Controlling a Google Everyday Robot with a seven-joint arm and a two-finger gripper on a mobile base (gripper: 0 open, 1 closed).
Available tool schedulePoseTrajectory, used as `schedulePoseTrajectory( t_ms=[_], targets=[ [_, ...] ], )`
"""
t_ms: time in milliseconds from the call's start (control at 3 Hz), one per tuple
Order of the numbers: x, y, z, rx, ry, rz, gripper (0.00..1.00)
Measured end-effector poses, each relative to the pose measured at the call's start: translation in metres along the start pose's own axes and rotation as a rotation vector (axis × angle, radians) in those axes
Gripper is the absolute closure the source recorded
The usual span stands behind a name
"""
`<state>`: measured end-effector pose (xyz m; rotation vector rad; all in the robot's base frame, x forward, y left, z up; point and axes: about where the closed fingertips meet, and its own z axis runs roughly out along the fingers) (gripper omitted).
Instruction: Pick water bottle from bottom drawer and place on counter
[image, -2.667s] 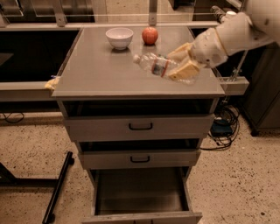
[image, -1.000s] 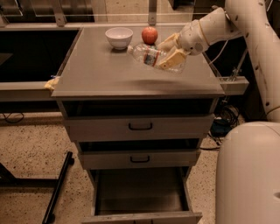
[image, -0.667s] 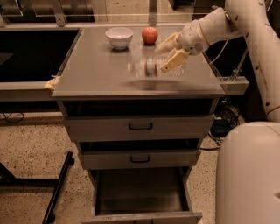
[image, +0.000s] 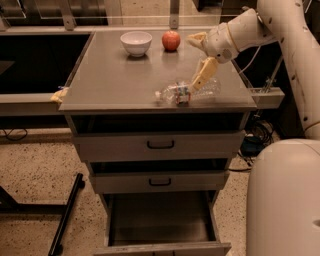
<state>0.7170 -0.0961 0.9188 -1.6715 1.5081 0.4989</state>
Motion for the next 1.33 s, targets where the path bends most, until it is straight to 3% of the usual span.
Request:
schedulePoseTrajectory(
  t_ms=[333, 667, 1000, 1333],
  targets=[
    [0.014, -0.004, 0.009, 0.014, 0.092, -0.085, 0.00],
    [0.043, -0.008, 0.027, 0.016, 0.276, -0.207, 0.00],
    [0.060, -0.004, 0.035, -0.002, 0.318, -0.210, 0.00],
    [0.060, -0.004, 0.035, -0.002, 0.318, -0.210, 0.00]
  ],
)
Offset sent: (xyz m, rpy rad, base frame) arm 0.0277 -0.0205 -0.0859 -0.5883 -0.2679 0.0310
